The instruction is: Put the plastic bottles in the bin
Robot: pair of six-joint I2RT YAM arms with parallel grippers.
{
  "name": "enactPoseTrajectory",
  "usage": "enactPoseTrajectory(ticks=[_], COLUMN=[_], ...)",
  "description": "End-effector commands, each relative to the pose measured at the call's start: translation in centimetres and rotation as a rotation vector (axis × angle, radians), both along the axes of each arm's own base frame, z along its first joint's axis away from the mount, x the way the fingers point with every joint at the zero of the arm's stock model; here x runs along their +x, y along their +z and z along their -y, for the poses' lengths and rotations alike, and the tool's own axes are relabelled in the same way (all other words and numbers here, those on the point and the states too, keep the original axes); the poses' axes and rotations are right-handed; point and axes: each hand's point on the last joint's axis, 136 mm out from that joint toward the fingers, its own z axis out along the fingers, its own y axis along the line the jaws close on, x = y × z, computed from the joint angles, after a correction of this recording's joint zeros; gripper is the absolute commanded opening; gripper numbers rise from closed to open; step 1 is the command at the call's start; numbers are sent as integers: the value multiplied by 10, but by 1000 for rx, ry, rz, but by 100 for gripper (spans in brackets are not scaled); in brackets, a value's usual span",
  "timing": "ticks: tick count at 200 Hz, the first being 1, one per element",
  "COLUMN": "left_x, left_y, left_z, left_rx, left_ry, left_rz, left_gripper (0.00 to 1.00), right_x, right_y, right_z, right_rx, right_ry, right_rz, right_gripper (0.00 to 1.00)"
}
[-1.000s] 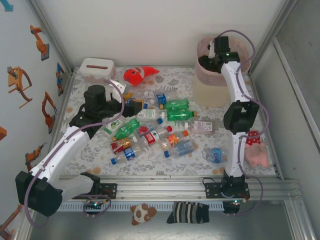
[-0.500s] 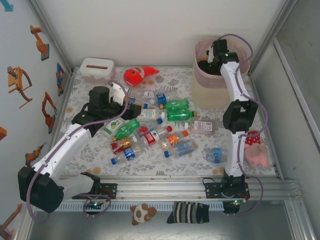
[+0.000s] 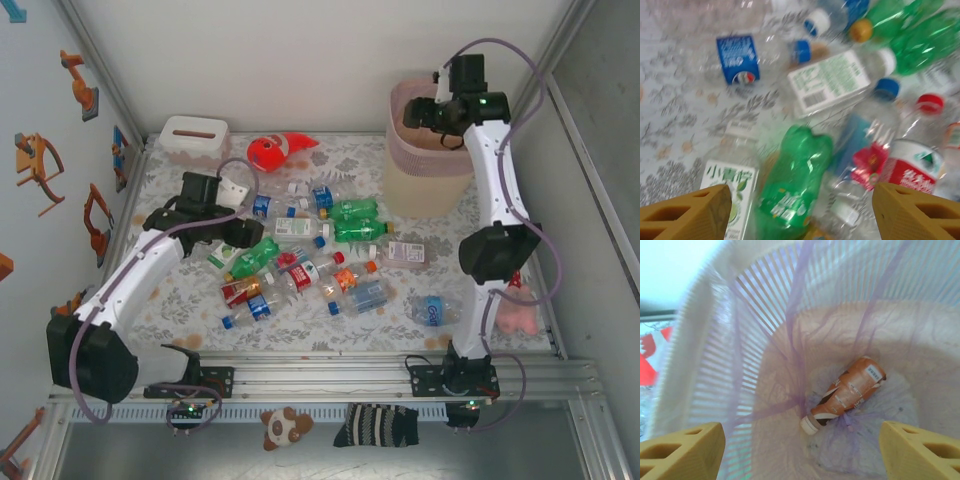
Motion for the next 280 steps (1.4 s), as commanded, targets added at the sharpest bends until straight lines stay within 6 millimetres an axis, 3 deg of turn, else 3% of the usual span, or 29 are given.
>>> enactPoseTrajectory(ticks=[1,46,97,168,280], left_x=[-9,-11,-13,-9,-7], left_y=[-21,-57,-81,-100,-130], left_z=[-24,-45,-65,-80,-85], left_rx=[151,295,394,392,252], left_ry=[7,10,34,63,120], left_rz=[-121,-284,-392,-493,-654], left_gripper=[73,71,75,75,79], right_x=[-18,-46,-70,-81,-85], right_y=[27,55,66,56,42], right_z=[9,9,9,8,4], right_rx=[-23,4,20,37,58], right_ry=[-15,-11,-7,-5,-5], right_rz=[38,91,113,91,54], right_gripper=[79,79,79,78,77])
